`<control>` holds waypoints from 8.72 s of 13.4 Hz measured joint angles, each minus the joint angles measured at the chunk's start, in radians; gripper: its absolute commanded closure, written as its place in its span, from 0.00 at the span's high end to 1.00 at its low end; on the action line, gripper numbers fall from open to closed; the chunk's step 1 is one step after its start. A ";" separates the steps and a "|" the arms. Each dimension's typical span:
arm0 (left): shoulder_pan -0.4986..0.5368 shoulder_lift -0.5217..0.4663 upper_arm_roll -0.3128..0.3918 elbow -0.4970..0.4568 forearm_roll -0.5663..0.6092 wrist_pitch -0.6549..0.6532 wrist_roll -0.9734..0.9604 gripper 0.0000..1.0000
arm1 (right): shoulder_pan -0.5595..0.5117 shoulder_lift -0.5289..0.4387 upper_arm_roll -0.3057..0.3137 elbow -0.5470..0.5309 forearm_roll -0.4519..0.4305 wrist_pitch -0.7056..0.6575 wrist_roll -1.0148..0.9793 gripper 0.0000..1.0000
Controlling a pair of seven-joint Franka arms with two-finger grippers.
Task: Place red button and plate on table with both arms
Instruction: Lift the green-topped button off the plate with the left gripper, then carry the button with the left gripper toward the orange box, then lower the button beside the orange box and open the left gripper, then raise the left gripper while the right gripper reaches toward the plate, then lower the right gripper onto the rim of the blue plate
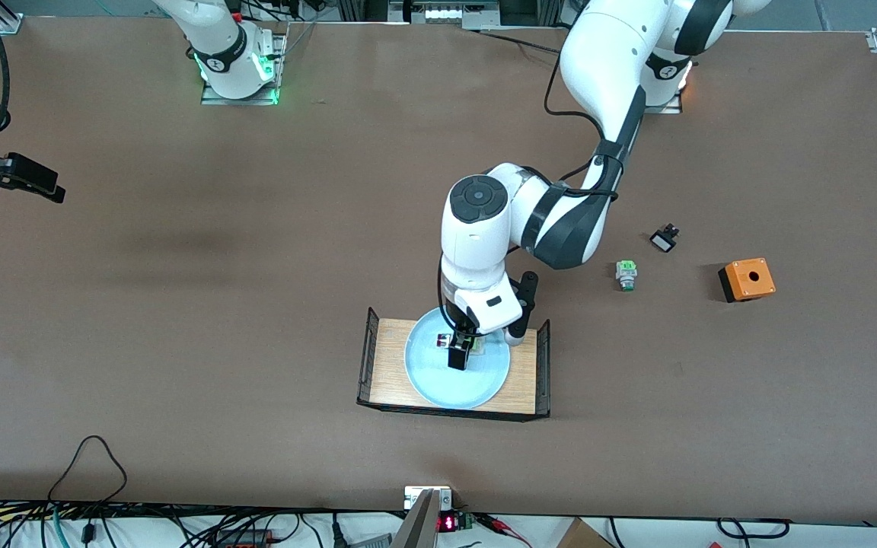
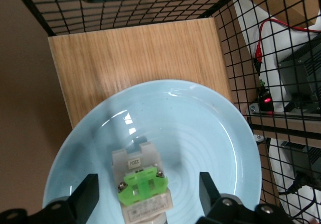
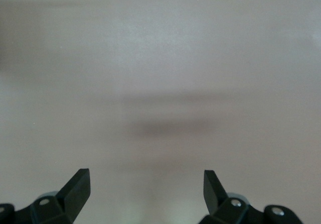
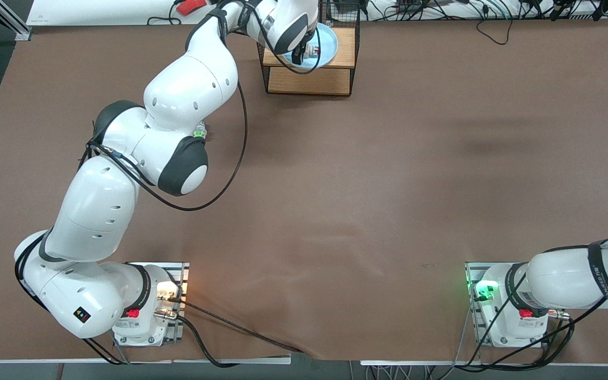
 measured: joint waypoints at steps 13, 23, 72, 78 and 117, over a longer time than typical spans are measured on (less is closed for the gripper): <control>-0.003 -0.012 0.012 0.039 0.037 -0.073 0.041 0.00 | 0.000 0.000 0.000 0.000 0.000 0.000 0.000 1.00; 0.124 -0.205 0.016 0.037 -0.047 -0.280 0.440 0.00 | 0.000 0.000 0.000 0.000 0.000 0.000 0.000 1.00; 0.606 -0.366 -0.010 -0.788 -0.396 0.155 2.214 1.00 | 0.029 0.000 0.020 0.003 0.002 0.006 0.001 1.00; 0.607 -0.546 0.007 -0.787 -0.328 0.002 2.139 1.00 | 0.151 0.001 0.025 0.014 0.004 0.033 0.095 1.00; 0.794 -0.964 -0.244 -0.632 -0.020 -0.637 1.961 1.00 | 0.628 0.508 0.028 0.231 0.117 0.560 1.429 1.00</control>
